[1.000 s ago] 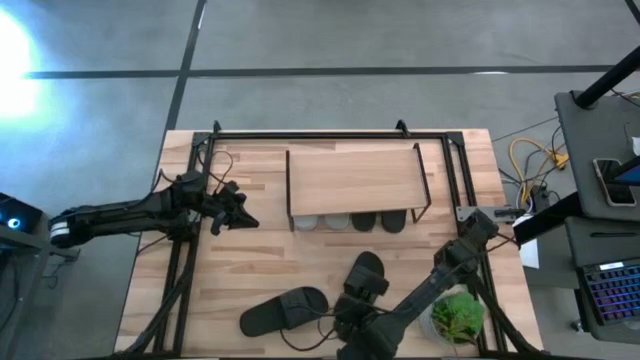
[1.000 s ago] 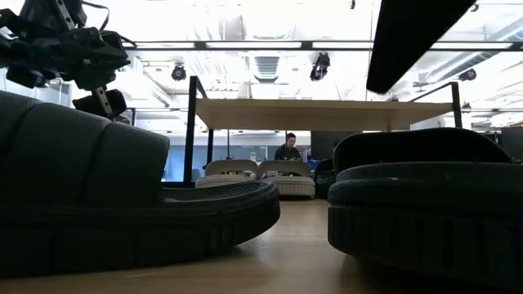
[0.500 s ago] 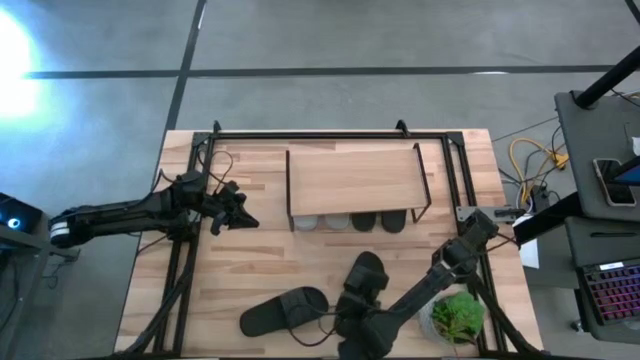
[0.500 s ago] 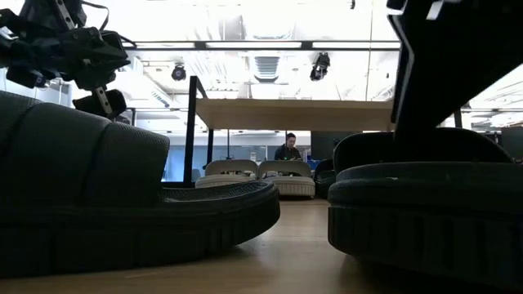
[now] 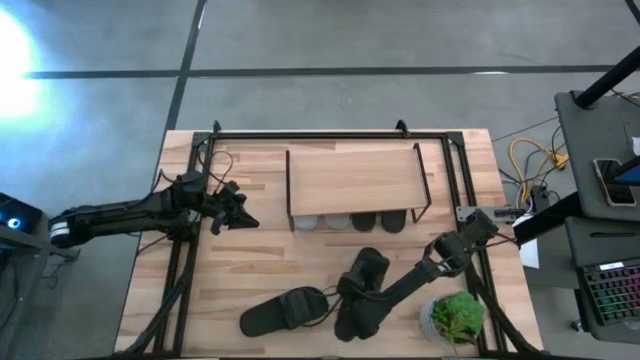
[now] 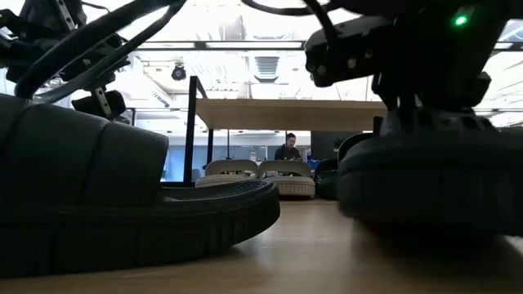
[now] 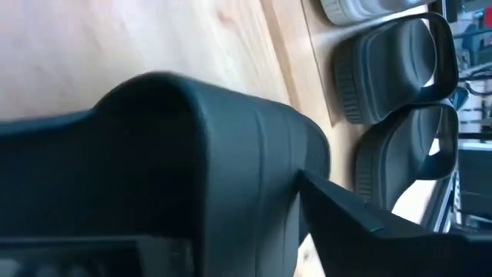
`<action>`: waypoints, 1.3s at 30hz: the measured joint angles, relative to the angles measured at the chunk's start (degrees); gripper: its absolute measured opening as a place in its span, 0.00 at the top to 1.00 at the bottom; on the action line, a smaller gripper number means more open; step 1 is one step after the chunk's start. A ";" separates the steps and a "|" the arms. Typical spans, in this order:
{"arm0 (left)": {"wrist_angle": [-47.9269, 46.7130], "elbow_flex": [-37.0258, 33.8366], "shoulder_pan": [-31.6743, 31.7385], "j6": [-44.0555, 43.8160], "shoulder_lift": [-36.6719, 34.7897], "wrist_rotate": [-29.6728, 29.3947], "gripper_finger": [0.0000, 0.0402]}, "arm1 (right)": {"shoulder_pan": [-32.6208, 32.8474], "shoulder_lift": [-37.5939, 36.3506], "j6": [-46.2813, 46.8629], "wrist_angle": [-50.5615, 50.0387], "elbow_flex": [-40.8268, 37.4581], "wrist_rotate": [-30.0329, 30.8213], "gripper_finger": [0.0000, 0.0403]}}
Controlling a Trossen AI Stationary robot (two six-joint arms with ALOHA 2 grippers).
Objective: Pick and place slides into the shelf
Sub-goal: Put the black slipper on the shelf
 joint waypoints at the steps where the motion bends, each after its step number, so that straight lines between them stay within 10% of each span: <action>1: -0.02 0.00 0.00 -0.40 0.00 0.01 0.97 | -0.11 0.00 -0.03 -0.08 -0.16 -0.06 0.64; 8: -0.02 0.00 0.02 -0.53 0.05 0.01 0.97 | -0.13 0.00 1.20 0.10 0.91 -0.85 0.95; 18: 0.00 -0.04 0.02 -0.23 2.40 0.01 0.97 | 0.53 -4.30 -2.51 0.16 13.33 5.97 0.97; 25: 0.01 -0.04 0.02 2.95 4.26 -0.01 0.97 | 0.74 -9.89 -30.46 0.21 21.94 19.23 0.97; 39: 0.09 -0.04 0.02 3.07 4.76 -0.01 0.97 | -18.83 -27.10 -56.62 0.07 6.66 28.42 0.97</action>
